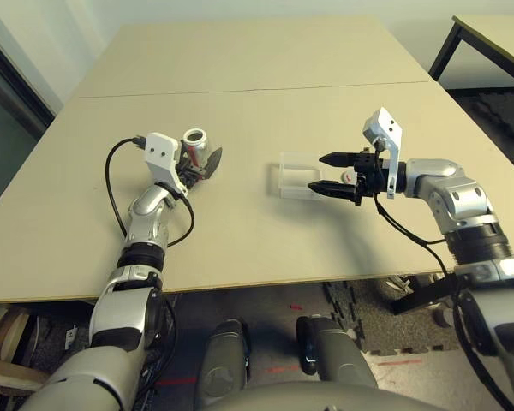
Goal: Pour the medicine from the bottle into the box.
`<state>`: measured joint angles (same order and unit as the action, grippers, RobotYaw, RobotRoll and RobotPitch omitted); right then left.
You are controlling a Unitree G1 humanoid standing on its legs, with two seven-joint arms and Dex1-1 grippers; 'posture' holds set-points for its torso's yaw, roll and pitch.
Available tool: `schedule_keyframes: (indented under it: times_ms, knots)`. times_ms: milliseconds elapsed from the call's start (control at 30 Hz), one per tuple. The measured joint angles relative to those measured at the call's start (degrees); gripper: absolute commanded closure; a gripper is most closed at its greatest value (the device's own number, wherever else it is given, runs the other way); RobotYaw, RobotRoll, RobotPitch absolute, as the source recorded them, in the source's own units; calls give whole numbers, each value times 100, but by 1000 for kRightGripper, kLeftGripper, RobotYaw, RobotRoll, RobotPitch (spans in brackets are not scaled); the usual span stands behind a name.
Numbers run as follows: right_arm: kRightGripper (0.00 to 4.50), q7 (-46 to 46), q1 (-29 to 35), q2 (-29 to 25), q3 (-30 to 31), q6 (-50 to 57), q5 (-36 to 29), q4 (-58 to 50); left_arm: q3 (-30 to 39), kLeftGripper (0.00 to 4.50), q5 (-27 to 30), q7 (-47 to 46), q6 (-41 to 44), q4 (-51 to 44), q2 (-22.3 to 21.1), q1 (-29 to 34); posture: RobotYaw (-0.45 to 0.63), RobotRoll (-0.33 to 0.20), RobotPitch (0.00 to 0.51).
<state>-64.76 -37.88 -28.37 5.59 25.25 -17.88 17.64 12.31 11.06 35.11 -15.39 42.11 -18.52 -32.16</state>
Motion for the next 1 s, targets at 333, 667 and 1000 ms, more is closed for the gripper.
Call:
schedule_keyframes:
  times_ms: [333, 667, 1000]
  knots:
    - [0, -65, 16, -33, 1, -70, -17, 38, 48, 61, 426, 15, 979, -1920, -253, 1126, -4, 0, 94]
    - [0, 243, 14, -430, -643, -406, -13, 1008, 900, 61, 704, -503, 1569, -2800, -931, 1809, 13, 0, 94]
    - [0, 2644, -6, -197, -1840, -1575, 105, 2433, 1350, 61, 409, -1366, 1299, -1637, -1255, 1569, 6, 0, 92]
